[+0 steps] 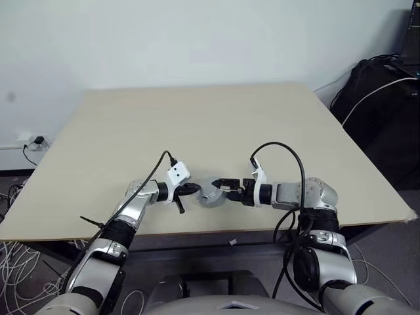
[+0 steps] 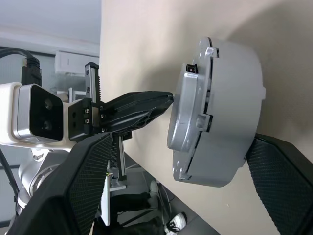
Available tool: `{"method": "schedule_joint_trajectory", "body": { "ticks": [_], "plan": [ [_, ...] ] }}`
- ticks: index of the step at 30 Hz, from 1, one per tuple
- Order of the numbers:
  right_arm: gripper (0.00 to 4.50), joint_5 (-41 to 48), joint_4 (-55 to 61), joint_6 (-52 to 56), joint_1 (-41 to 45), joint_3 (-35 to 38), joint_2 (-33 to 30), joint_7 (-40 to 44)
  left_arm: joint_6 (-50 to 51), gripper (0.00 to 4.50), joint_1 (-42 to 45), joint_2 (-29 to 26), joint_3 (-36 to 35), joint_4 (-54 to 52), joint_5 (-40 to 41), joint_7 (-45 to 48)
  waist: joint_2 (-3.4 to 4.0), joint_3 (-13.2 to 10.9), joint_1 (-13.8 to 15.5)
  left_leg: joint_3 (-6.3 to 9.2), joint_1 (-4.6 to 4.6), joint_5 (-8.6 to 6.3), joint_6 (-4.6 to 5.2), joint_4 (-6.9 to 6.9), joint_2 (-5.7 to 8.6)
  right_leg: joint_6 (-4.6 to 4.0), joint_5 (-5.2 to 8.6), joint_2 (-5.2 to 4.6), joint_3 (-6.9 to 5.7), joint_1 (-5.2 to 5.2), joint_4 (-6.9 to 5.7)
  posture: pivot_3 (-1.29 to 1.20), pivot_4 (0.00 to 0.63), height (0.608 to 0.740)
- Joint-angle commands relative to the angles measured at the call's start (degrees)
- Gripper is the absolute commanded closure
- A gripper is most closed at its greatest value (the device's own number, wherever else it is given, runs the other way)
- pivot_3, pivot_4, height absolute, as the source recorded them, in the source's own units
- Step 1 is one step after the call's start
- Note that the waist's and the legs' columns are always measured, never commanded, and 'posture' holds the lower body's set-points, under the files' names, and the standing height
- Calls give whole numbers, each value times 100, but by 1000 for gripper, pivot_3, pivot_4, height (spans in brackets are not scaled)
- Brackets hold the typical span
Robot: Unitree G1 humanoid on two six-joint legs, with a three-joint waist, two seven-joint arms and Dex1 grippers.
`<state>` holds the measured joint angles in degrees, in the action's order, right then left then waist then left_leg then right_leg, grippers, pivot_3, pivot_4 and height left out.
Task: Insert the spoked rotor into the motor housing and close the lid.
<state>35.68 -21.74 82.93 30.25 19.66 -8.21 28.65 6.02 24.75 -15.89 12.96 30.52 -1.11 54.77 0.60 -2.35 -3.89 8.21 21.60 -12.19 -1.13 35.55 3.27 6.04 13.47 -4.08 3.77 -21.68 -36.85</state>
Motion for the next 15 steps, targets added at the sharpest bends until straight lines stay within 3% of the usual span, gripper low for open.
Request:
{"method": "schedule_joint_trajectory", "body": {
  "ticks": [1, 15],
  "plan": [
    [29, 301, 174, -77, 251, -8, 156, 171, 181, 4500, -99, 61, 290, -32, -85, 92, 0, 0, -2, 0, 0, 0, 0, 0, 0, 0, 0, 0, 0, 0, 1, 0, 0, 740],
    [29, 229, -72, -338, 385, 35, 420, -41, 265, 4500, -104, 56, 291, -117, -84, 97, 0, 0, -47, -1, 0, 0, 0, -1, -1, 0, 0, 0, 0, -3, -1, 0, 0, 740]
  ]
}}
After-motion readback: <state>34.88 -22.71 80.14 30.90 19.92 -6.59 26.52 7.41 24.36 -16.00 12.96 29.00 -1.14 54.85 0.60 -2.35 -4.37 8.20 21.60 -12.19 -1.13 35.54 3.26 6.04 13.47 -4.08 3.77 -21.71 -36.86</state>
